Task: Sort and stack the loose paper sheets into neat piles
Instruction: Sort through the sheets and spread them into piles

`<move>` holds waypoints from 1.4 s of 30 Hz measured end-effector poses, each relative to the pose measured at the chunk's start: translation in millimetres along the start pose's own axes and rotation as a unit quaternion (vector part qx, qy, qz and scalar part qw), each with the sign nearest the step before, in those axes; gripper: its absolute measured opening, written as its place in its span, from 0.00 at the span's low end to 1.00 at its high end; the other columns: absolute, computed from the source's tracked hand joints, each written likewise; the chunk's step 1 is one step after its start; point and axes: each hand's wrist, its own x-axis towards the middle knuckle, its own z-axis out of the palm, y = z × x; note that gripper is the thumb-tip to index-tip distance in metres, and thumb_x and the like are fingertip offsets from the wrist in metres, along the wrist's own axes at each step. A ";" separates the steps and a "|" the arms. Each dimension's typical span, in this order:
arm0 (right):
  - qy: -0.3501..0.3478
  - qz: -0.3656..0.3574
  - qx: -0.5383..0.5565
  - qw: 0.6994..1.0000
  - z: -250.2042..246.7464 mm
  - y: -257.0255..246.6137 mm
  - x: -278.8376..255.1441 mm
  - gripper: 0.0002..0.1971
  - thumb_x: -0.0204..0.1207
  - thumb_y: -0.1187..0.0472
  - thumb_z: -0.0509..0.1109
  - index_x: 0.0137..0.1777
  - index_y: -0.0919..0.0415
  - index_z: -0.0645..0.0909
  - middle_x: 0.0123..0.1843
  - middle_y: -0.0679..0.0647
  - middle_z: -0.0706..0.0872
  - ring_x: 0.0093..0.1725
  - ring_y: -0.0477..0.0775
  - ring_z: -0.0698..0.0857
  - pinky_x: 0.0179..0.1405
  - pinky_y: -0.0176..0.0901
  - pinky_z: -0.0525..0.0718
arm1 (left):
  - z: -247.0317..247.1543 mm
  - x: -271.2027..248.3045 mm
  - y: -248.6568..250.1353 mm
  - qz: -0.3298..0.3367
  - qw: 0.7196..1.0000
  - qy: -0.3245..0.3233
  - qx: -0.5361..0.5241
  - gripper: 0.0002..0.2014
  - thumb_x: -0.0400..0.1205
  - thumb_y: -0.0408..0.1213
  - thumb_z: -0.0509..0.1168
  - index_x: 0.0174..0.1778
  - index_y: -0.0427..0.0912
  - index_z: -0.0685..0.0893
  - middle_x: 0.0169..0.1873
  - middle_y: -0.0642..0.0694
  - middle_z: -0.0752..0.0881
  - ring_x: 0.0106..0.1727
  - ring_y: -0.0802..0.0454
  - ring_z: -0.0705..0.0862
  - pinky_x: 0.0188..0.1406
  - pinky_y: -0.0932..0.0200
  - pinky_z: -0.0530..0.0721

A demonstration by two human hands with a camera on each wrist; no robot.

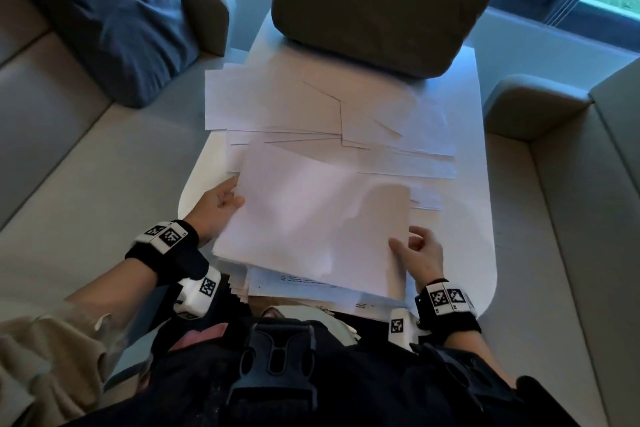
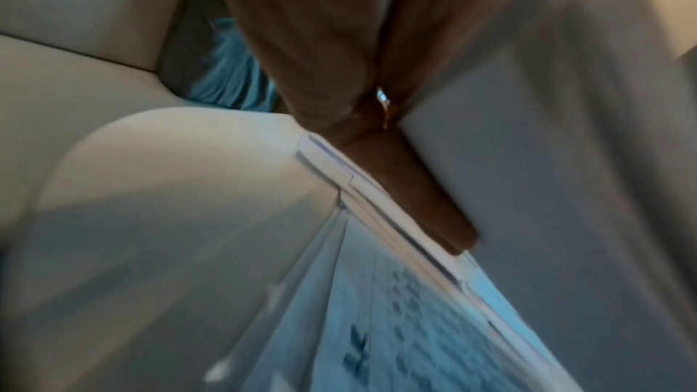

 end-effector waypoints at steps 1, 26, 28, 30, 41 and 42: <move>-0.015 0.016 0.028 0.999 -3.8 1.8 -1.0 0.13 0.71 0.68 0.76 0.52 0.58 0.78 0.50 0.64 0.85 0.45 0.61 0.85 0.46 0.53 0.86 | 2.1 -3.1 -2.8 -0.011 1.000 -0.017 0.004 0.26 0.85 0.25 0.56 0.79 0.46 0.64 0.59 0.50 0.80 0.55 0.60 0.79 0.46 0.72 0.79; -0.059 -0.019 -0.330 0.942 3.6 -20.2 30.9 0.11 0.76 0.60 0.68 0.56 0.61 0.86 0.56 0.60 0.89 0.58 0.59 0.85 0.59 0.41 0.78 | 4.3 10.4 -38.1 -0.088 0.955 -0.073 0.274 0.16 0.77 0.39 0.71 0.58 0.39 0.81 0.57 0.42 0.83 0.55 0.44 0.83 0.62 0.45 0.80; -0.073 -0.060 -0.287 0.953 17.5 -38.6 35.8 0.11 0.77 0.62 0.69 0.58 0.61 0.86 0.56 0.58 0.89 0.57 0.57 0.85 0.62 0.41 0.78 | 5.1 10.1 -37.9 -0.083 0.953 -0.075 0.281 0.16 0.74 0.37 0.73 0.56 0.39 0.82 0.56 0.41 0.84 0.53 0.44 0.85 0.61 0.44 0.81; -0.098 -0.067 -0.259 0.959 36.2 -53.0 44.2 0.13 0.77 0.61 0.69 0.60 0.63 0.85 0.59 0.58 0.88 0.58 0.56 0.85 0.64 0.42 0.78 | 6.3 9.6 -37.5 -0.087 0.950 -0.081 0.288 0.16 0.73 0.35 0.74 0.55 0.40 0.82 0.55 0.41 0.84 0.53 0.43 0.85 0.60 0.44 0.82; -0.135 0.143 -0.146 0.970 91.4 -81.1 91.1 0.17 0.68 0.51 0.78 0.43 0.66 0.83 0.34 0.59 0.85 0.29 0.56 0.83 0.23 0.46 0.84 | 21.4 3.9 -40.3 -0.123 0.923 -0.049 0.360 0.15 0.74 0.41 0.72 0.50 0.42 0.74 0.52 0.37 0.73 0.61 0.41 0.73 0.57 0.53 0.72; -0.151 0.158 -0.156 0.963 90.5 -82.9 92.3 0.16 0.69 0.50 0.77 0.40 0.64 0.81 0.31 0.57 0.82 0.24 0.54 0.79 0.18 0.39 0.78 | 22.4 3.5 -41.9 -0.121 0.923 -0.048 0.361 0.19 0.75 0.41 0.71 0.57 0.39 0.75 0.57 0.35 0.72 0.65 0.41 0.71 0.62 0.53 0.71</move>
